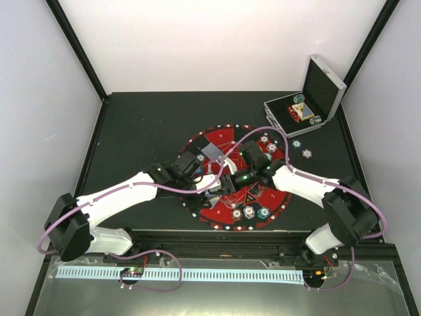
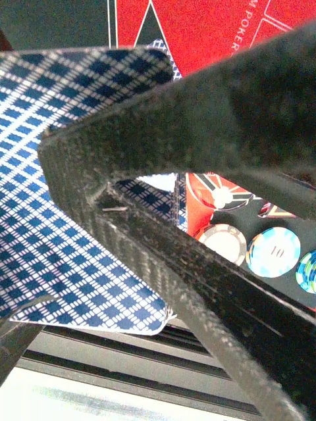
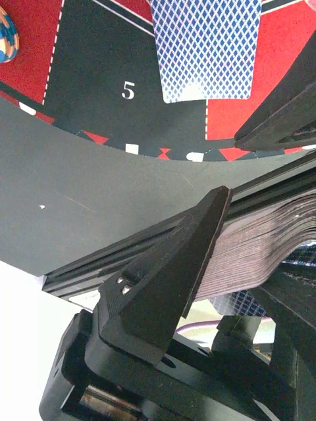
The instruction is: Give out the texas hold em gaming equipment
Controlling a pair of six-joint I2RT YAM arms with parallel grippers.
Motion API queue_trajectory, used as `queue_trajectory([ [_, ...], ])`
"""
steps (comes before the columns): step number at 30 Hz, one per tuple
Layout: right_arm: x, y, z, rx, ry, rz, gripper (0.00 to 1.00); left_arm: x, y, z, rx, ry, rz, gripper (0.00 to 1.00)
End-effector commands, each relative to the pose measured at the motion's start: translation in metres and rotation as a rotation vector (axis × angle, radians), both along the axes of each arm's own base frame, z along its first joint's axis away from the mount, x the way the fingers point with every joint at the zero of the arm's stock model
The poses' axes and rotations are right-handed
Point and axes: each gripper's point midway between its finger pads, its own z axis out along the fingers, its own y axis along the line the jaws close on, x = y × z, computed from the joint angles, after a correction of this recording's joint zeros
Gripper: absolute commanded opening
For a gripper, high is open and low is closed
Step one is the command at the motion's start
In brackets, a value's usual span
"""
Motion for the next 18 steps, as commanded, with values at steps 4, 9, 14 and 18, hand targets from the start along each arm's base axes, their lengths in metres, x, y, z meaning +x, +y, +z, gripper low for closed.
queue_trajectory([
  [4,0.014,-0.018,-0.006,-0.089,-0.069,-0.059,0.44,0.001,-0.009,0.025,-0.077,-0.061,-0.035,0.4],
  [9,0.013,-0.02,0.001,-0.087,-0.086,-0.05,0.42,0.001,-0.009,0.025,-0.075,-0.063,-0.034,0.42],
  [14,0.011,-0.02,0.009,-0.065,-0.09,-0.041,0.39,0.002,-0.008,0.025,-0.072,-0.064,-0.03,0.43],
  [18,0.01,-0.021,0.013,-0.066,-0.1,-0.041,0.37,0.002,-0.008,0.025,-0.071,-0.065,-0.029,0.44],
])
